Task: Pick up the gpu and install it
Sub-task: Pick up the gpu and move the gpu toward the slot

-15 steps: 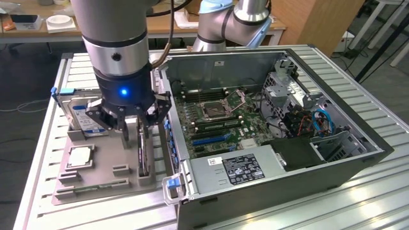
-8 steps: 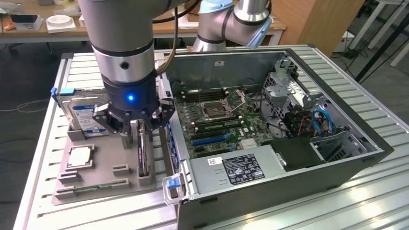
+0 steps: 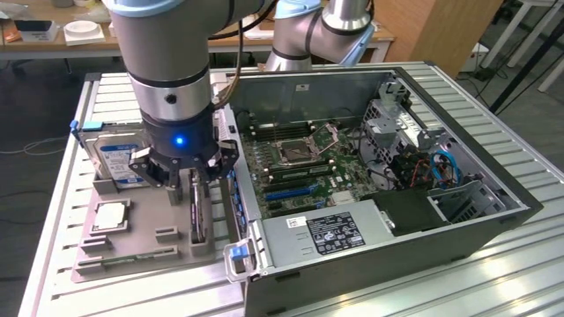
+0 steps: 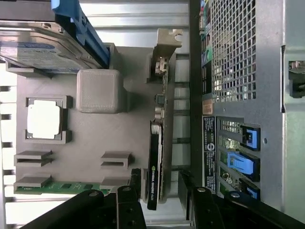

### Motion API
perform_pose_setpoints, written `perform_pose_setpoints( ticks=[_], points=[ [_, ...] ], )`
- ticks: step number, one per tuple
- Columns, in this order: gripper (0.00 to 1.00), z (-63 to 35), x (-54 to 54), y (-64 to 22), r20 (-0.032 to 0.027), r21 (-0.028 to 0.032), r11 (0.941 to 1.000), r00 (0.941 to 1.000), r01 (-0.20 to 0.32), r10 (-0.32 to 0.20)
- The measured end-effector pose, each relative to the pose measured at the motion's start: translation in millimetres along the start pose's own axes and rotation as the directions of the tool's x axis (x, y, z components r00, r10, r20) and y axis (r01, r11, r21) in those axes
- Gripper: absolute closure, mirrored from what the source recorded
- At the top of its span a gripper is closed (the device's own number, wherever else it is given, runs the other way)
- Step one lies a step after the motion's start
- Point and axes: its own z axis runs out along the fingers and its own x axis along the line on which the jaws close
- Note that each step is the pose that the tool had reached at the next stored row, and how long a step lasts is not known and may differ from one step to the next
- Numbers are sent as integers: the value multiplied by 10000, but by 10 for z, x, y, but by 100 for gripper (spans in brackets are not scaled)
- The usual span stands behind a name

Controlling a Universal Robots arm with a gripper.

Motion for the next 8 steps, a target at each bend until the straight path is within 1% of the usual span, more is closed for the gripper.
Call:
perform_pose_setpoints(
  ticks=[2,4,5,8],
  points=[
    [56,78,2,34,-1,1,10000,10000,-1,1],
    [56,115,4,50,-1,0,10000,10000,-1,1],
    [56,183,17,68,-1,2,10000,10000,0,0],
    [56,237,45,75,-1,5,10000,10000,-1,1]
  ],
)
